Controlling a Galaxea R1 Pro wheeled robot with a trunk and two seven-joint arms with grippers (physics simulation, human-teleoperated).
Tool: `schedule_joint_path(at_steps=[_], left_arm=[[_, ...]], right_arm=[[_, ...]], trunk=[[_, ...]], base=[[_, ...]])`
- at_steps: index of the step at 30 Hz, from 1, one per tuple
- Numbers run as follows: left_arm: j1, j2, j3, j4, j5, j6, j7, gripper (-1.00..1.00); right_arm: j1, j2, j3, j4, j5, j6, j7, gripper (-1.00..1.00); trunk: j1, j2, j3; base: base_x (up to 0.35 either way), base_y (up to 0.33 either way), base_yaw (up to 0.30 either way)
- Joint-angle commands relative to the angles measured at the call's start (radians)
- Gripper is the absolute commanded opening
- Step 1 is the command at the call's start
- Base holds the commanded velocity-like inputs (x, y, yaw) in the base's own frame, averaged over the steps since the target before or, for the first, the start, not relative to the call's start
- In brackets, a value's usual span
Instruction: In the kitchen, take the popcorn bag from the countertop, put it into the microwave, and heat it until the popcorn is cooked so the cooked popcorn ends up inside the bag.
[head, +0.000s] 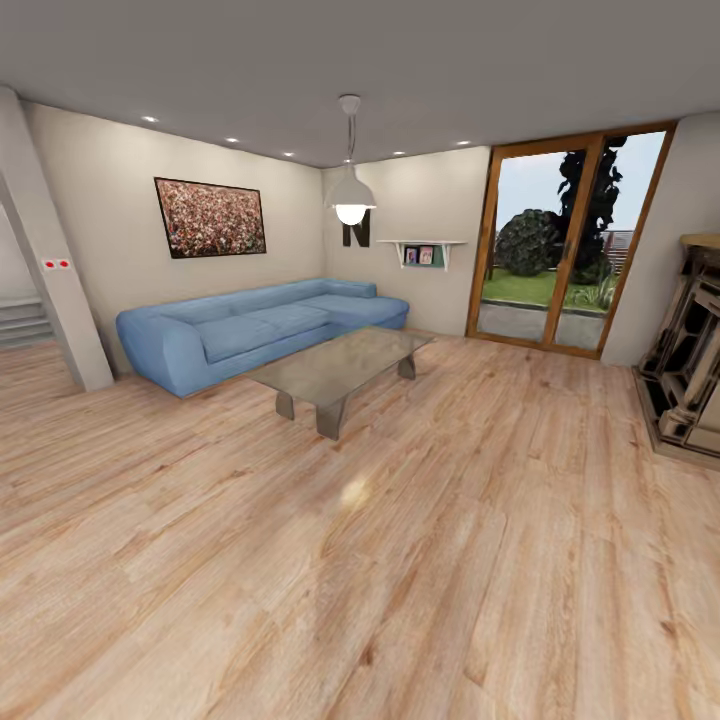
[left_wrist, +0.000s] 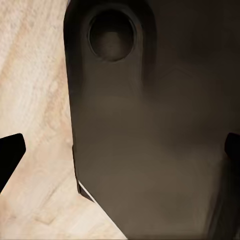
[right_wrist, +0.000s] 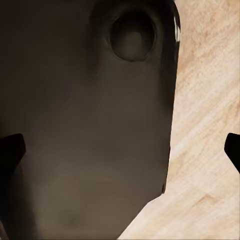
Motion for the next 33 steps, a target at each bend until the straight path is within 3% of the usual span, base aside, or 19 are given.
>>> schedule_joint_path(at_steps=[1, 4, 14, 18, 33], left_arm=[[0.0, 0.0, 0.0, 0.0, 0.0, 0.0, 0.0, 1.0], [-0.002, -0.015, 0.009, -0.001, 0.006, 0.0, -0.013, 1.0], [-0.002, -0.018, 0.023, -0.047, 0.056, -0.051, -0.012, 1.0], [-0.002, -0.018, 0.023, -0.048, 0.072, -0.061, -0.012, 1.0], [-0.002, -0.018, 0.024, -0.048, 0.074, -0.061, -0.011, 1.0]], right_arm=[[0.0, 0.0, 0.0, 0.0, 0.0, 0.0, 0.0, 1.0], [0.006, -0.008, 0.015, -0.005, 0.011, -0.002, 0.002, 1.0], [0.003, -0.007, 0.064, -0.005, 0.058, -0.003, -0.008, 1.0], [0.003, -0.007, 0.066, -0.005, 0.06, -0.002, -0.009, 1.0], [0.003, -0.006, 0.064, -0.005, 0.059, -0.005, -0.011, 1.0]], trunk=[[0.0, 0.0, 0.0], [0.0, 0.0, 0.0], [0.0, 0.0, 0.0], [0.0, 0.0, 0.0], [0.0, 0.0, 0.0]], base=[[0.0, 0.0, 0.0], [0.0, 0.0, 0.0], [0.0, 0.0, 0.0], [0.0, 0.0, 0.0], [0.0, 0.0, 0.269]])
